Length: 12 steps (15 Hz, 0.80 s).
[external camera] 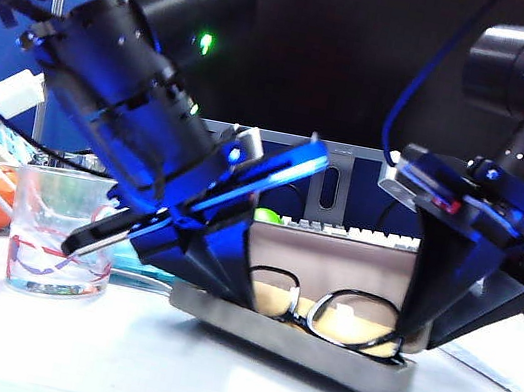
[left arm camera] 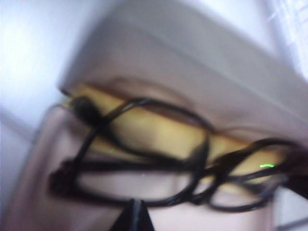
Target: Pick up the glasses, fold the temples of the glasses, place the glasses into the glasses case, and finally close the glasses case.
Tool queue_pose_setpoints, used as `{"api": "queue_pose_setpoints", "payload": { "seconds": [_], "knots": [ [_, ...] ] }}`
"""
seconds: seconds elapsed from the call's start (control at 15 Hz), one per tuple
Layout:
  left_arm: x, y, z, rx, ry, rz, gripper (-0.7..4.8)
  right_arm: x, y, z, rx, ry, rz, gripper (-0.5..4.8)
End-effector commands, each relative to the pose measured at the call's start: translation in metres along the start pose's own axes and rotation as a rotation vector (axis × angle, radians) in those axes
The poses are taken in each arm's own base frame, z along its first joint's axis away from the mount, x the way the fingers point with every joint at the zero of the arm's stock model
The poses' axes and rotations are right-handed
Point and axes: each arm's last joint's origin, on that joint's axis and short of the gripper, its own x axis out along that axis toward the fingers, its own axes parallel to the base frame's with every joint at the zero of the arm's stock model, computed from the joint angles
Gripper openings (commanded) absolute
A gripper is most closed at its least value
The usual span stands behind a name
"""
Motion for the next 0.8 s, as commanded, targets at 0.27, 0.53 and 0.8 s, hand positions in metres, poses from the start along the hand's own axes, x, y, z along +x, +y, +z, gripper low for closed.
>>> {"api": "queue_pose_setpoints", "payload": {
  "seconds": [0.27,0.53,0.8],
  "knots": [
    [0.0008,0.0026,-0.0039,-0.001,0.033,0.03,-0.04,-0.0021,0.0058,0.0012,-0.017,0.005,0.15,1.9],
    [0.0008,0.0027,-0.0039,-0.001,0.033,0.031,-0.04,-0.0035,0.0086,0.0022,-0.005,0.007,0.23,2.92],
    [0.0008,0.0027,-0.0039,-0.001,0.033,0.031,-0.04,-0.005,0.0107,0.0004,-0.001,0.028,0.298,2.79]
  ]
}}
